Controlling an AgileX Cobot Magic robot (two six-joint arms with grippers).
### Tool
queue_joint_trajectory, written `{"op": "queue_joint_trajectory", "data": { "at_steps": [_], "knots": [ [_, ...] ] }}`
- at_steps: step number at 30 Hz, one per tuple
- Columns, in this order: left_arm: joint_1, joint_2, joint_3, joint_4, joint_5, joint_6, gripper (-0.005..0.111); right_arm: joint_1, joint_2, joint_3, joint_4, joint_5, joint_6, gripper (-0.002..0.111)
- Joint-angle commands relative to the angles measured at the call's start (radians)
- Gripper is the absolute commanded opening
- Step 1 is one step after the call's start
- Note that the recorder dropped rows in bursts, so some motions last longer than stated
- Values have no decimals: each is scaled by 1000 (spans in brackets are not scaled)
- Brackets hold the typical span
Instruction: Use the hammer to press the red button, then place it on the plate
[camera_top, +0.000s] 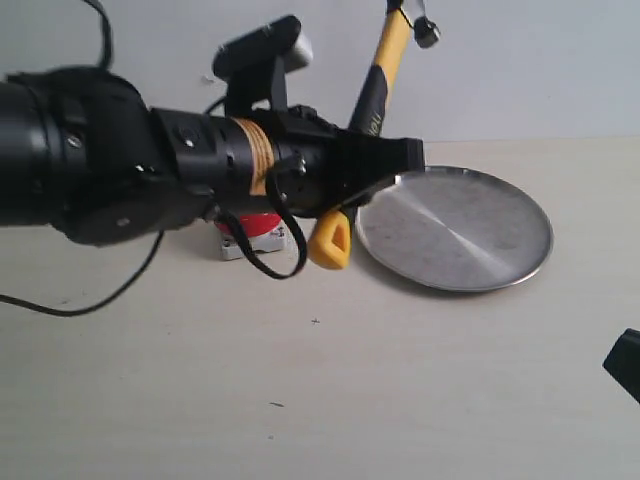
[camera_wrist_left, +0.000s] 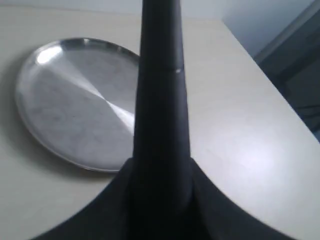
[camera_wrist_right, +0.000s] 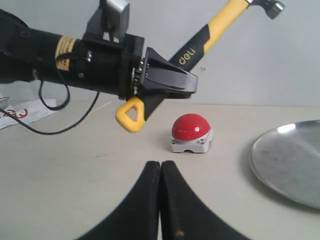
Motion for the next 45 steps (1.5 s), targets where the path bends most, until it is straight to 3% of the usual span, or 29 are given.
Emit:
{"op": "queue_joint_trajectory", "data": {
  "at_steps": [1, 7, 12, 15, 19, 22, 34, 38, 45],
  "knots": [
    [1, 94, -4, -5, -332, -82, 0, 1, -6, 4, -6, -2, -7, 0],
    [1, 265, -17, -201, -602, -85, 0, 1, -6, 4, -6, -2, -7, 0],
    [1, 375, -134, -197, -551, -117, 0, 1, -6, 4, 2, -2, -7, 0],
    [1, 416, -213, -271, -490, -109, 0, 1, -6, 4, 0, -2, -7, 0],
    [1, 478, -380, -275, -225, -26, 0, 1, -6, 4, 0, -2, -9, 0],
    [1, 542, -467, -275, -222, -39, 0, 1, -6, 4, -5, -2, -9, 0],
    [6, 646, -552, -268, -180, -65, 0, 1, -6, 4, -5, -2, -9, 0],
    [15, 649, -575, -212, -164, -106, 0, 1, -6, 4, -3, -2, -9, 0],
    [59, 682, -613, 64, -240, -387, 0, 1, -6, 4, -3, -2, -9, 0]
  ]
}}
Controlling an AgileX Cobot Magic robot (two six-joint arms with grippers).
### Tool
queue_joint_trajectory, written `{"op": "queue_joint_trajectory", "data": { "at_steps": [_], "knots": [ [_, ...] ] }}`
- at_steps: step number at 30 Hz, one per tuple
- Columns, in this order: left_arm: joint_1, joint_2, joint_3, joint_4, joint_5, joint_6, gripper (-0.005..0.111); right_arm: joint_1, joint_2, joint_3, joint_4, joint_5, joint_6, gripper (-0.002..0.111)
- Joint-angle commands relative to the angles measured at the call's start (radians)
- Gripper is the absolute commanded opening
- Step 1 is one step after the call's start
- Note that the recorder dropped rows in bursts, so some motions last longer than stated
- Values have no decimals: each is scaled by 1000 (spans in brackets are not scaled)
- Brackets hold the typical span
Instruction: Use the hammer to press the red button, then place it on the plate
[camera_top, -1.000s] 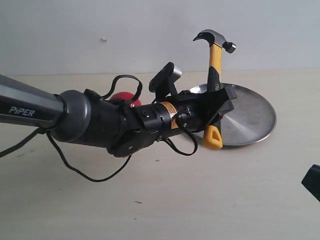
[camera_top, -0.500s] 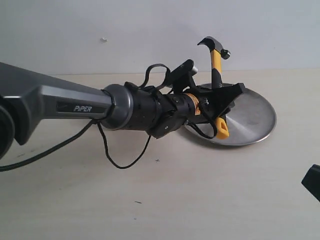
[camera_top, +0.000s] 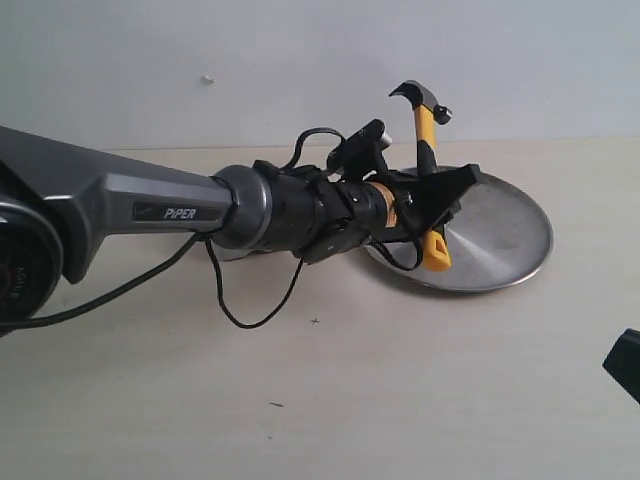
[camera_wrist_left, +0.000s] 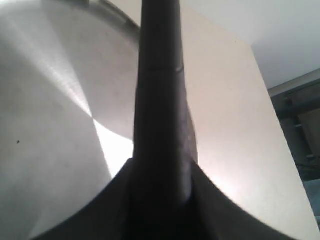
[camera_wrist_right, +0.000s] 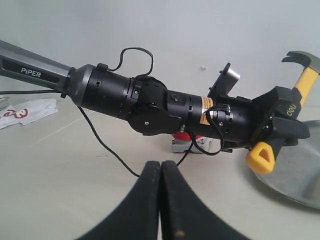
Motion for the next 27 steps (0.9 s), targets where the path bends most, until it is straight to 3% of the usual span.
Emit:
{"op": "queue_joint_trajectory", "data": {
  "at_steps": [1, 6, 15, 20, 27],
  "knots": [
    [29, 18, -39, 203, -163, -183, 0, 1, -6, 4, -3, -2, -9, 0],
    [50, 68, -115, 396, -204, -377, 0, 1, -6, 4, -3, -2, -9, 0],
    [50, 130, -192, 407, -178, -429, 0, 1, -6, 4, -5, -2, -9, 0],
    [50, 142, -192, 420, -97, -437, 0, 1, -6, 4, -5, -2, -9, 0],
    [52, 142, -192, 432, -94, -437, 0, 1, -6, 4, -3, -2, -9, 0]
  ]
}}
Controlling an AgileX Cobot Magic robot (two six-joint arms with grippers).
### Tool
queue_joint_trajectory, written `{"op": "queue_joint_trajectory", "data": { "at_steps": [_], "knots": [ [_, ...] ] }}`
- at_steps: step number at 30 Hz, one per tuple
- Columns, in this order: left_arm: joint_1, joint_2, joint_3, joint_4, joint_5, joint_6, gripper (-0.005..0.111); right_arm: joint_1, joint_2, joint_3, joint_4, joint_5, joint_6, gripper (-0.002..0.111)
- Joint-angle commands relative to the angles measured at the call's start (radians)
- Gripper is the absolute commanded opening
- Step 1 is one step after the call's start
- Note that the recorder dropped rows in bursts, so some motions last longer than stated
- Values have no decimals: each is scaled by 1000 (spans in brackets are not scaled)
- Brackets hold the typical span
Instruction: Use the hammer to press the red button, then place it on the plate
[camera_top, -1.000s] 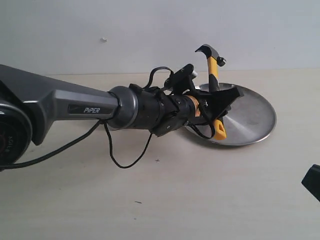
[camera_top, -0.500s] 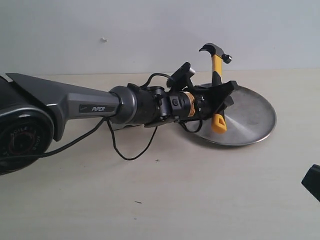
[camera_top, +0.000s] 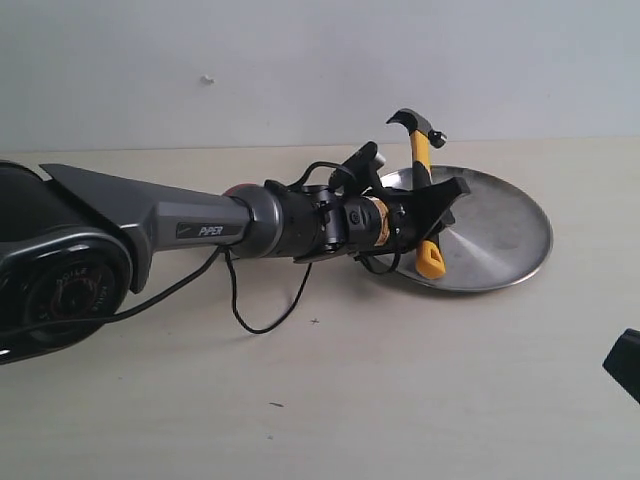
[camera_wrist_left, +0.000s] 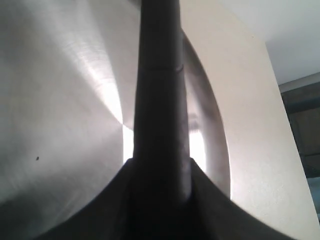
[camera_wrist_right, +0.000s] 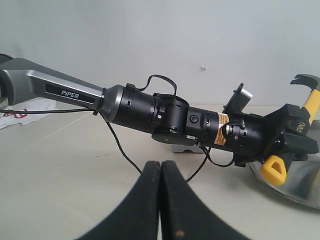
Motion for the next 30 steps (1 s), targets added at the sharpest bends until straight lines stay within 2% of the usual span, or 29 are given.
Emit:
{"op": "queue_joint_trajectory", "data": {
  "at_steps": [1, 21, 30],
  "knots": [
    [4, -24, -19, 22, -50, 23, 0, 1, -6, 4, -3, -2, -9, 0],
    [4, -20, -19, 22, -43, -7, 0, 1, -6, 4, -5, -2, -9, 0],
    [4, -14, -19, 29, 31, -9, 0, 1, -6, 4, -3, -2, -7, 0]
  ]
}}
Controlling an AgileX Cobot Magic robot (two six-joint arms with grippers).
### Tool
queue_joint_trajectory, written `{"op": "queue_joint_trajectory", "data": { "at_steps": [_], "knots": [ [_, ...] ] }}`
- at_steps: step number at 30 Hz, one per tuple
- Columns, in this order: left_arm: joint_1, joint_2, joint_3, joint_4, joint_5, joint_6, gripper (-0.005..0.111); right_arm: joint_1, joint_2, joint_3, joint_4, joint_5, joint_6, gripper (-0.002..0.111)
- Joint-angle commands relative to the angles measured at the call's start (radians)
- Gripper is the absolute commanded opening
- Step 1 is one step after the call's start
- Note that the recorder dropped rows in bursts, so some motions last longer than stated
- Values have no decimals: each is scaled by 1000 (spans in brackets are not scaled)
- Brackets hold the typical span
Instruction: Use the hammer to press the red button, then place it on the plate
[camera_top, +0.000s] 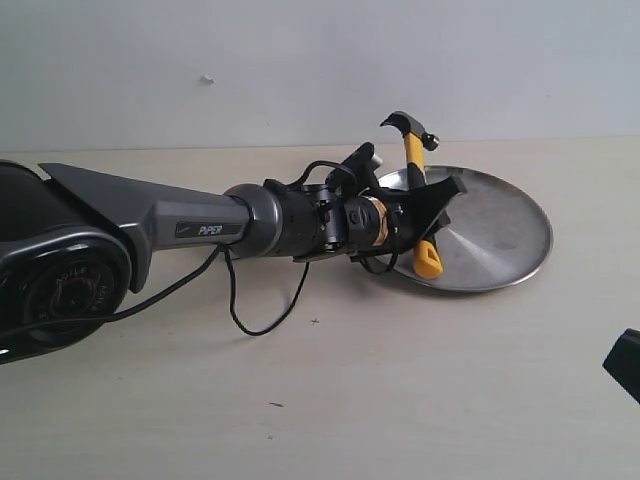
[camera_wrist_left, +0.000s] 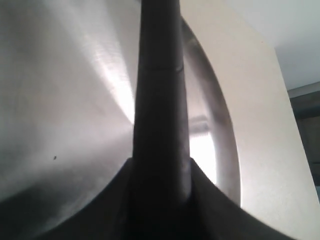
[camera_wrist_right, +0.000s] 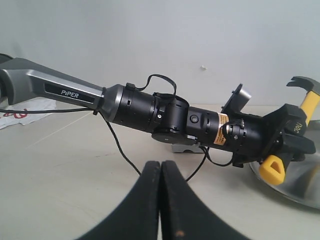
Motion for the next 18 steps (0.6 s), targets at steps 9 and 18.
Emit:
{"op": "queue_joint_trajectory", "data": {
  "at_steps": [9, 18],
  "knots": [
    [1, -7, -54, 25, 9, 27, 0, 1, -6, 4, -7, -11, -7, 0],
    [-1, -3, -104, 64, -8, 16, 0, 1, -6, 4, -7, -11, -7, 0]
  ]
}}
